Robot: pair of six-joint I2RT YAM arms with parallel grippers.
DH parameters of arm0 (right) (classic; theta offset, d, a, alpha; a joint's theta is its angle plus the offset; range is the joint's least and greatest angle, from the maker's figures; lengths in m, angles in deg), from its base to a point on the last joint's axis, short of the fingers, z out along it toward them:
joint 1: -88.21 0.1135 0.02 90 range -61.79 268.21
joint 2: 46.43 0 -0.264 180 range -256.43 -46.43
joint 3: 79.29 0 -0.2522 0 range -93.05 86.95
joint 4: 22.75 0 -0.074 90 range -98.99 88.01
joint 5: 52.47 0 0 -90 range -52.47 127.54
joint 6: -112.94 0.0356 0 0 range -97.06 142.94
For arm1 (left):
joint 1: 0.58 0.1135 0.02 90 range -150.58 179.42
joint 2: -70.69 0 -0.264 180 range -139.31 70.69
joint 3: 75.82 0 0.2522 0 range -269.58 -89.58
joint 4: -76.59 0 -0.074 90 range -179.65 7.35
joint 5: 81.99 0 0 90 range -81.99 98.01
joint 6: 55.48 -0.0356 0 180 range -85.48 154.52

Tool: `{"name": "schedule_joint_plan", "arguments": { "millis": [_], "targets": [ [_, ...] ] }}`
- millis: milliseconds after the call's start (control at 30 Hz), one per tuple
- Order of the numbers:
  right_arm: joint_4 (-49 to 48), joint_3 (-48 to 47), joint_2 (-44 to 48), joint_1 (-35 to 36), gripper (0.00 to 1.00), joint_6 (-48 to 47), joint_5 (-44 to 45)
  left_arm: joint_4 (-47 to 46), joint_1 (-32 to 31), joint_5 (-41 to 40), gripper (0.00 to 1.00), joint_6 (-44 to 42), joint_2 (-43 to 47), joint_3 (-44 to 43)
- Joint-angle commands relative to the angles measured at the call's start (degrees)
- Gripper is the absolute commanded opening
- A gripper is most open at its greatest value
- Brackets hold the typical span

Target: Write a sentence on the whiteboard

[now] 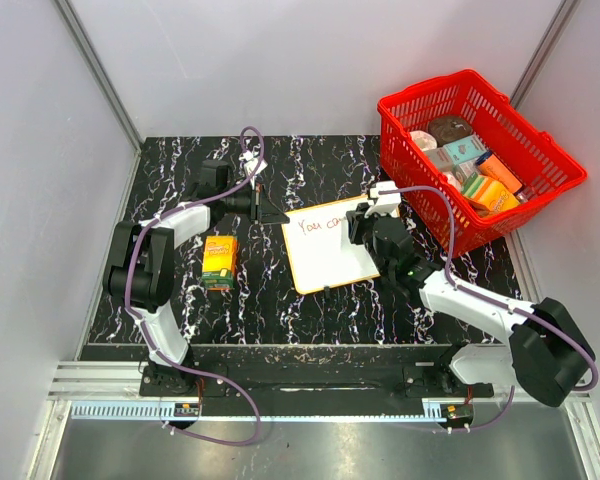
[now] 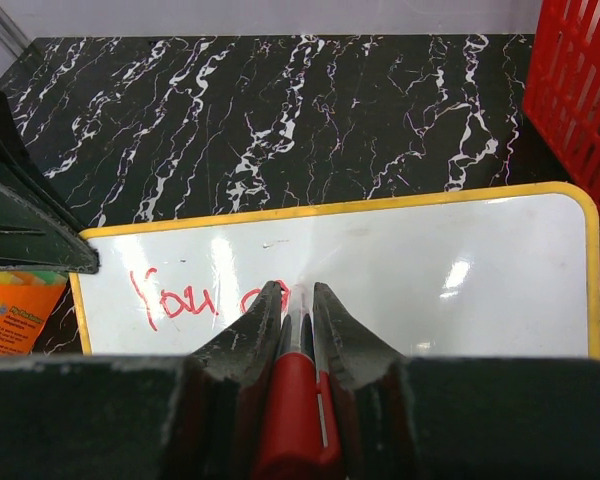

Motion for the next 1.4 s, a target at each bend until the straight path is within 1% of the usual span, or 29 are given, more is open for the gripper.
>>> {"name": "schedule_joint_plan", "arguments": {
  "millis": [0, 833, 1100, 1367],
  "targets": [
    [-1.42, -2.32, -0.52, -0.54, 0.00, 0.20, 2.22, 1.75, -1.87, -0.84, 0.00, -6.10, 1.26, 0.20],
    [2.45, 2.07, 3.34, -0.54, 0.00, 1.61, -2.70, 2.01, -1.96, -1.01, 0.00, -6.36, 1.44, 0.28],
    [2.37, 1.11, 2.82, -0.63, 0.00, 1.43, -1.12, 2.10, -1.96, -1.10, 0.00, -6.45, 1.35, 0.20],
    [1.66, -1.97, 1.41, -0.63, 0.00, 0.47, 0.55, 2.01, -1.96, -1.10, 0.00, -6.45, 1.44, 0.37]
  ]
}}
